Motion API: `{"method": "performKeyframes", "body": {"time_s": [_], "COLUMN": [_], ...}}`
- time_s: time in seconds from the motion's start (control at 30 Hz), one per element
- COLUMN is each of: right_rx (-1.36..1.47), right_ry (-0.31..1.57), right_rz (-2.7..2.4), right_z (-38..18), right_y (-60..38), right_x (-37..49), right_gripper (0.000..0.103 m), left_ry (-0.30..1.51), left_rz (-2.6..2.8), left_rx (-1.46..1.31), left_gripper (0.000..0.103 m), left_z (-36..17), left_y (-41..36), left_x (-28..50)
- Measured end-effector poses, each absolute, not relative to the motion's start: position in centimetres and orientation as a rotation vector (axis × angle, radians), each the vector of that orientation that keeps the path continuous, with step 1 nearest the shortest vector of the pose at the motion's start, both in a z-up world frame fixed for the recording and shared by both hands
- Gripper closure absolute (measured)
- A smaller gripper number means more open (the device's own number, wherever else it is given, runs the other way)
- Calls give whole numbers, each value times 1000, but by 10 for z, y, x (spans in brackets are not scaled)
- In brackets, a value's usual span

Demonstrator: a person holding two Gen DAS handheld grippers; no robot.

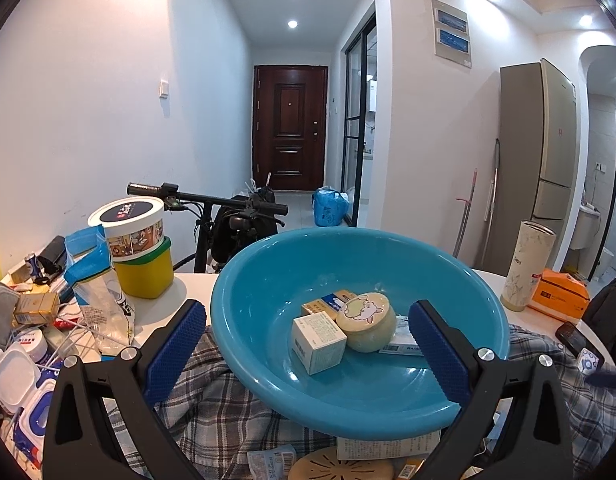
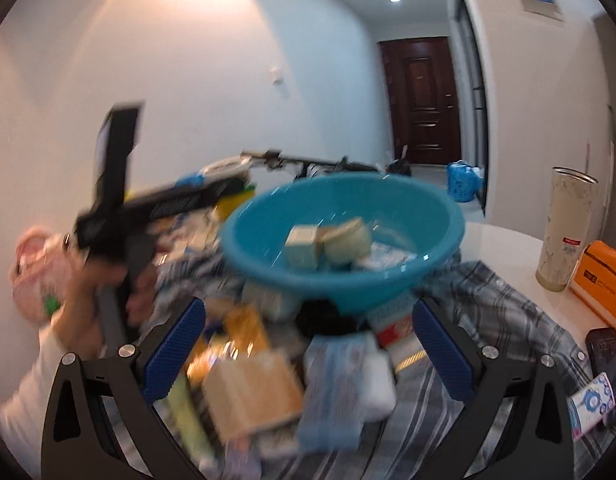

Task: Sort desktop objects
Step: 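Move the right gripper down to the pile toward the beige printed box, then close the right gripper on the beige printed box and lift it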

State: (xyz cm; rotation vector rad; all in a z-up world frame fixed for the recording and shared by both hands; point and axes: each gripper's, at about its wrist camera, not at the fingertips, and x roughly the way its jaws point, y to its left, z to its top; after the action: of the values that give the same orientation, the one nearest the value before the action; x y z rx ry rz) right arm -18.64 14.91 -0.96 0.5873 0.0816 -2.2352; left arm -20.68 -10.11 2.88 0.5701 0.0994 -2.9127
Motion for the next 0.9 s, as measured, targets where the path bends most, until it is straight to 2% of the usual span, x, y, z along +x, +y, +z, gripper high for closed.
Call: {"method": "performKeyframes", "body": {"time_s": [0.27,0.73,0.9], "right_rx": [649,717,699], "right_ry": [304,390,499], "right_rz": [-2054,-2063,-2115], "right_z": [-48,-74,-81], "right_y": [117,82,72], "right_x": [-147,-161,-157], "right_gripper": [0,0,3], "left_ry": [95,153,154], "left_rz": [-2914,-2910,-2908], "left_rx": [575,546,547], "left_gripper": [0,0,0], "left_z": [30,36,36], "left_y": [-101,-116,-116], "left_x": [-207,-197,-198]}}
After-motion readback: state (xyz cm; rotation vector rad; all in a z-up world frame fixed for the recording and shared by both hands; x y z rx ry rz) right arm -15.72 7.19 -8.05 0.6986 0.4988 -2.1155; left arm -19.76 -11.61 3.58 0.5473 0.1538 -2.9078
